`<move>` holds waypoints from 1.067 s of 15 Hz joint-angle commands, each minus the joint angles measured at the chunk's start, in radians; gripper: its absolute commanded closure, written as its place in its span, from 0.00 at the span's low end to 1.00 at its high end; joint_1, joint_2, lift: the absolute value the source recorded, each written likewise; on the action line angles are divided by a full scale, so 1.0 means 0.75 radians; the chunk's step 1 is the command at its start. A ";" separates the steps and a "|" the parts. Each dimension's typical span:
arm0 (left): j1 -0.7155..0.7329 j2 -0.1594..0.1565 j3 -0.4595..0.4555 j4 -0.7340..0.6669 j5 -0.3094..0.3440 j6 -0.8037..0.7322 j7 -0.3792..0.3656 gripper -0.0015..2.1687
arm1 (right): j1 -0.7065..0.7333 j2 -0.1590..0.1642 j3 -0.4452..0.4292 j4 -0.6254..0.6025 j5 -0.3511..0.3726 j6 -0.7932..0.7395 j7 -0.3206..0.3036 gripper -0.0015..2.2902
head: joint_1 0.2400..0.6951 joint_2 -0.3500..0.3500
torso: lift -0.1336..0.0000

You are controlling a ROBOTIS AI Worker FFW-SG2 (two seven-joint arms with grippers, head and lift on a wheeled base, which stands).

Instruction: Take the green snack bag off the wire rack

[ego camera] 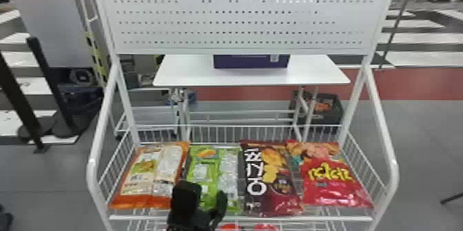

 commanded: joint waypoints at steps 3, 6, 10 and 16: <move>0.007 0.002 0.001 -0.002 0.005 0.006 0.014 0.84 | 0.004 -0.002 -0.007 -0.004 0.000 0.000 0.000 0.08 | 0.57 0.50 | 1.00; 0.034 0.010 -0.001 -0.045 0.005 0.006 0.002 0.86 | 0.004 -0.004 -0.007 -0.004 -0.002 0.000 0.000 0.08 | 0.57 0.50 | 1.00; 0.120 0.041 0.021 -0.202 0.007 -0.002 0.004 0.86 | 0.002 -0.004 -0.009 -0.002 -0.002 0.000 0.000 0.08 | 0.57 0.50 | 1.00; 0.533 0.227 0.230 -0.603 0.050 -0.305 0.049 0.86 | -0.008 -0.008 -0.009 0.012 -0.010 0.000 0.000 0.08 | 0.57 0.50 | 1.00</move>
